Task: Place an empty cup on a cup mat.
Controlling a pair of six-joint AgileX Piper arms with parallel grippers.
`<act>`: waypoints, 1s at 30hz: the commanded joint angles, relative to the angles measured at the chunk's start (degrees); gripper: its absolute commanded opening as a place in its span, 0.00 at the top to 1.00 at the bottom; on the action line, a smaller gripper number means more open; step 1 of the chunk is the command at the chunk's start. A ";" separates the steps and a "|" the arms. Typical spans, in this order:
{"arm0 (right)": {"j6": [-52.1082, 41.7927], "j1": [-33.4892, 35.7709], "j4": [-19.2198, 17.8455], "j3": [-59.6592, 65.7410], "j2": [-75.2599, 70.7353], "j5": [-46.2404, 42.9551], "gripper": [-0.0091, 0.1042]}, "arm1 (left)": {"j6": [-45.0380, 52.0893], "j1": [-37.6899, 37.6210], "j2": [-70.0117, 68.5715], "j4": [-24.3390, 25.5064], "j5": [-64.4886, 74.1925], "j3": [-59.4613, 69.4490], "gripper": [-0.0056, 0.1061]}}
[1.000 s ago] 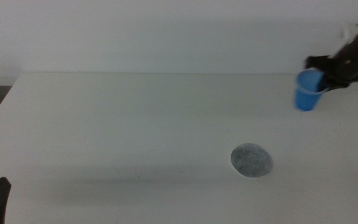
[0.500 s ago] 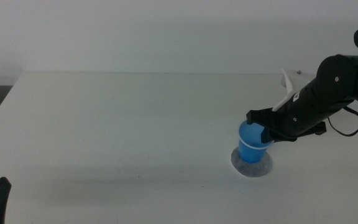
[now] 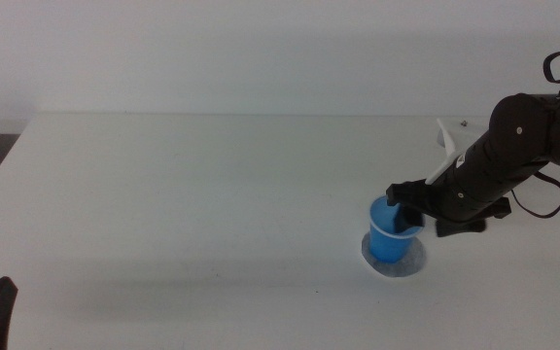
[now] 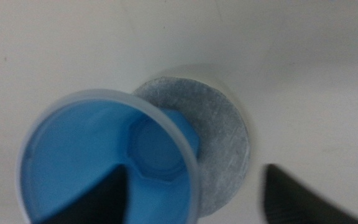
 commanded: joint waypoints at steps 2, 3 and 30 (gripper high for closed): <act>-3.50 0.00 -0.56 0.27 -1.01 0.77 0.28 | -0.16 -0.16 -0.21 -0.39 -0.30 -0.02 0.11; -4.21 0.00 -0.56 0.27 -1.95 0.84 0.22 | -0.16 -0.16 -0.21 -0.39 -0.30 -0.02 0.11; 2.19 -5.77 -20.38 36.12 -79.33 -10.19 0.10 | -0.16 -0.06 -0.21 -0.39 -0.30 -0.02 0.11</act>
